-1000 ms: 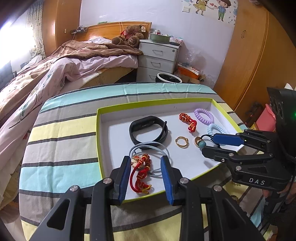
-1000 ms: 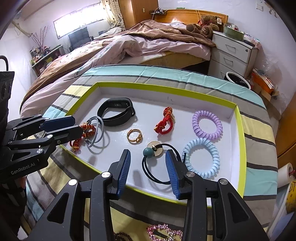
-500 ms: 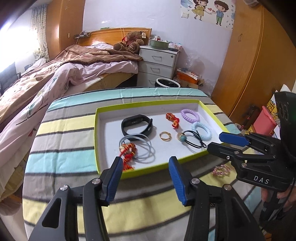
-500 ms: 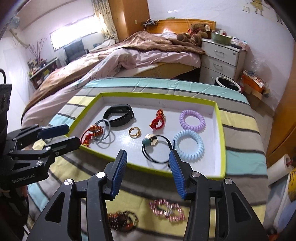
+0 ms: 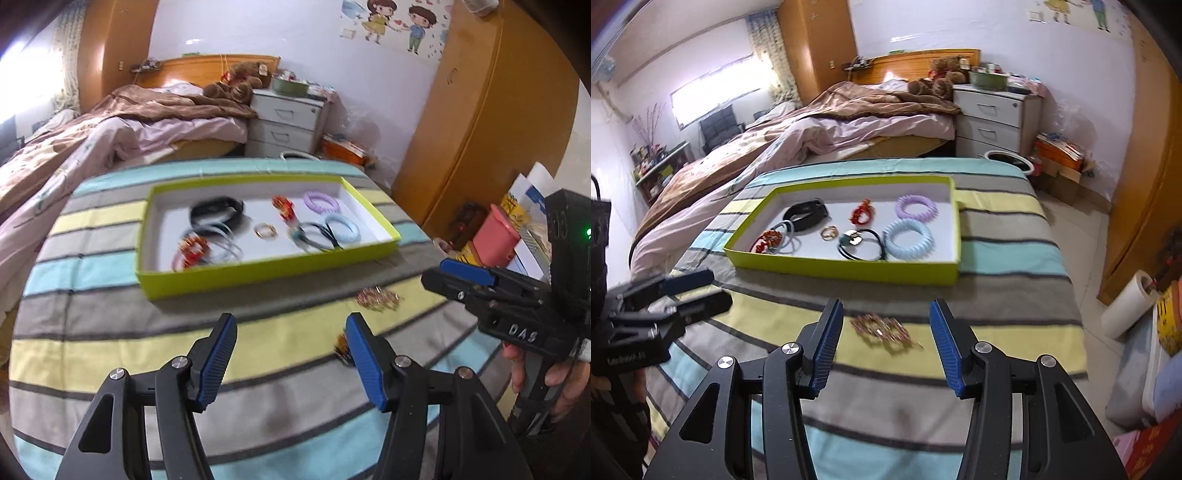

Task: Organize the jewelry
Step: 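Grasp the dark beaded bracelet with the left tool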

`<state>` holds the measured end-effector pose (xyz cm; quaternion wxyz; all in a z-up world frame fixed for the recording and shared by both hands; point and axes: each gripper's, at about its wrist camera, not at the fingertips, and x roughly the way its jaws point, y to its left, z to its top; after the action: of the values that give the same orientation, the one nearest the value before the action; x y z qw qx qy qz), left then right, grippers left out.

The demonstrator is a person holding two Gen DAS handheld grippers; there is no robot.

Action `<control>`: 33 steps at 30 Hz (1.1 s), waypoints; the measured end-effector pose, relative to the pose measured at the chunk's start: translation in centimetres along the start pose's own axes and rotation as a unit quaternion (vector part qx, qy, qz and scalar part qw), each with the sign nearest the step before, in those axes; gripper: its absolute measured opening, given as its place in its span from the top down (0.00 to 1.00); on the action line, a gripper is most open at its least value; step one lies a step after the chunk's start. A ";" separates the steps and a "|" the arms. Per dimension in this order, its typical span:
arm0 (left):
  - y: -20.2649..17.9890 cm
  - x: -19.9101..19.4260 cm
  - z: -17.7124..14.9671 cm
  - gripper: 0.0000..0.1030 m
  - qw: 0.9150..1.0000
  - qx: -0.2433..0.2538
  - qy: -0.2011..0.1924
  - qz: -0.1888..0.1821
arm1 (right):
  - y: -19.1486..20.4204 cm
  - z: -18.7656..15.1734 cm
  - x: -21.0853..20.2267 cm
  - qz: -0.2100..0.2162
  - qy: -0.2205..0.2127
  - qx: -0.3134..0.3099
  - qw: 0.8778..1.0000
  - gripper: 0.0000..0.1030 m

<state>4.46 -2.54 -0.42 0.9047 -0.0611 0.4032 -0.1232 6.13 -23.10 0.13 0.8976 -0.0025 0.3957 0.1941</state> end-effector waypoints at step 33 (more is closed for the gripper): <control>-4.6 6.2 -1.2 0.70 0.995 0.067 0.068 0.032 | -3.1 -2.1 0.1 0.003 0.013 0.012 1.000 0.42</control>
<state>6.78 -8.70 -4.72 0.8806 0.0213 0.4567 -0.1246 5.80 -26.25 -1.88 0.8919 0.0067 0.4096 0.1916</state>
